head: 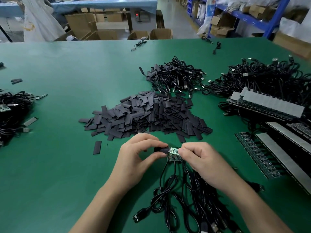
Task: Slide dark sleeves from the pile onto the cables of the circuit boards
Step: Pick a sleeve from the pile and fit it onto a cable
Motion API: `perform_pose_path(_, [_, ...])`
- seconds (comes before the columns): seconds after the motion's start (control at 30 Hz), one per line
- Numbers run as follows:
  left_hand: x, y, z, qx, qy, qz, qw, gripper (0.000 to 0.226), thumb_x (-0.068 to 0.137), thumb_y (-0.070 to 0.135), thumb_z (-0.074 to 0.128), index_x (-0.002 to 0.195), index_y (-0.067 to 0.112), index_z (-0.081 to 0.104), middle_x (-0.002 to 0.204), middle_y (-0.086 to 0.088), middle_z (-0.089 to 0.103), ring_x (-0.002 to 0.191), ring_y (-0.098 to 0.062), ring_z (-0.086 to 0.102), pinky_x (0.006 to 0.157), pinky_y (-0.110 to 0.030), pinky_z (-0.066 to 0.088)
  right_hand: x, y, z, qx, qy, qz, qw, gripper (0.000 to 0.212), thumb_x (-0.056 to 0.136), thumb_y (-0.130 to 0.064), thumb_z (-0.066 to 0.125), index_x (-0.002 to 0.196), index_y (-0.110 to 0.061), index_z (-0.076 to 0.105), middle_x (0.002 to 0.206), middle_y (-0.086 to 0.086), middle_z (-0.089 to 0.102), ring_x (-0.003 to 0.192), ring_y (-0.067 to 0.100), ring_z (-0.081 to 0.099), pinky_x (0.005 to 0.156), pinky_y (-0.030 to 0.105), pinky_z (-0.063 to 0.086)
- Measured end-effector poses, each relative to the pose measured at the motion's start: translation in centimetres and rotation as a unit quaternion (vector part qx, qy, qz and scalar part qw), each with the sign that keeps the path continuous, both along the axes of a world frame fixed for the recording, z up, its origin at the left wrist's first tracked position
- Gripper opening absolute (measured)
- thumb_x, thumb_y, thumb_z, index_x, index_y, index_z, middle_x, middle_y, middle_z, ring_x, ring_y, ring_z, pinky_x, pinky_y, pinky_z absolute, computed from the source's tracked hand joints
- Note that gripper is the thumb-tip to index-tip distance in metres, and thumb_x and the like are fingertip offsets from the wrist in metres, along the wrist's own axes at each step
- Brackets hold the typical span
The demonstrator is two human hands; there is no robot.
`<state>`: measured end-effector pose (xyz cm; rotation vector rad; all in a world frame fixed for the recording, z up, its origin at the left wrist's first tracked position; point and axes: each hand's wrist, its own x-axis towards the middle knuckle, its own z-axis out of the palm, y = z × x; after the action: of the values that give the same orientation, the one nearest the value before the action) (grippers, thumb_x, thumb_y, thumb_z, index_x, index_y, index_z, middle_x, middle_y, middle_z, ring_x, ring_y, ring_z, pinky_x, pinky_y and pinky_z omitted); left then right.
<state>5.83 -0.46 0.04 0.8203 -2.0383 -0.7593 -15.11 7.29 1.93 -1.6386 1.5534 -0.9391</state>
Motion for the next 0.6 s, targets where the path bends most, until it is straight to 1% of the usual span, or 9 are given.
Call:
perform_pose_path(0.07, [0.18,-0.15,-0.02,0.019,0.013,-0.005,1.000,0.019,0.083,0.025,0.082,0.102,0.027,0.081,0.102,0.016,0.072,0.100,-0.014,0.068,0.076,-0.029,0.051,-0.05,-0.01,0.03,0.001,0.005,0.001,1.000,0.053,0.090,-0.061,0.047,0.068,-0.014,0.037,0.058,-0.009,0.030,0.053,0.005,0.028,0.053,0.028,0.024])
perform_pose_path(0.17, [0.14,-0.17,-0.03,0.069,0.028,-0.020,0.997,0.020,0.082,0.021,0.082,0.101,0.027,0.081,0.101,0.014,0.073,0.099,-0.015,0.068,0.075,-0.032,0.051,-0.05,-0.02,0.07,0.006,0.006,0.007,1.000,0.054,0.090,-0.061,0.047,0.069,-0.012,0.037,0.059,-0.007,0.030,0.053,0.007,0.028,0.052,0.027,0.023])
perform_pose_path(0.23, [0.06,-0.15,-0.06,0.077,0.023,-0.026,0.996,0.019,0.082,0.021,0.081,0.101,0.025,0.081,0.100,0.013,0.073,0.098,-0.015,0.067,0.075,-0.032,0.051,-0.02,-0.02,0.08,0.009,0.003,0.012,1.000,0.054,0.090,-0.061,0.047,0.069,-0.012,0.037,0.059,-0.007,0.029,0.053,0.006,0.027,0.052,0.026,0.022])
perform_pose_path(0.33, [0.20,-0.13,0.01,0.033,-0.005,-0.023,0.999,0.019,0.083,0.024,0.081,0.102,0.024,0.081,0.100,0.015,0.070,0.097,-0.013,0.066,0.075,-0.030,0.051,0.03,-0.01,0.04,0.012,0.007,0.014,1.000,0.052,0.089,-0.061,0.047,0.068,-0.014,0.037,0.059,-0.009,0.029,0.053,0.006,0.027,0.051,0.025,0.021])
perform_pose_path(0.4, [0.31,-0.11,0.16,-0.018,-0.033,-0.019,0.999,0.019,0.084,0.027,0.081,0.103,0.025,0.080,0.099,0.017,0.068,0.097,-0.011,0.065,0.078,-0.029,0.051,0.08,0.06,-0.02,0.010,0.018,0.015,1.000,0.050,0.090,-0.060,0.046,0.067,-0.017,0.037,0.058,-0.011,0.029,0.053,0.005,0.027,0.050,0.023,0.021])
perform_pose_path(0.47, [0.38,-0.14,0.31,-0.063,-0.054,-0.019,0.996,0.020,0.085,0.030,0.080,0.103,0.024,0.080,0.099,0.016,0.067,0.097,-0.010,0.065,0.083,-0.031,0.053,0.08,0.11,-0.05,0.010,0.022,0.017,1.000,0.049,0.091,-0.060,0.046,0.066,-0.019,0.037,0.057,-0.012,0.029,0.052,0.005,0.027,0.049,0.023,0.022])
perform_pose_path(0.6, [0.40,-0.15,0.46,-0.080,-0.067,-0.017,0.994,0.021,0.085,0.034,0.078,0.103,0.024,0.080,0.099,0.015,0.067,0.097,-0.011,0.064,0.084,-0.035,0.054,-0.03,0.06,-0.14,0.021,0.016,0.025,0.999,0.050,0.091,-0.062,0.046,0.067,-0.019,0.037,0.059,-0.010,0.030,0.053,0.007,0.027,0.050,0.025,0.021])
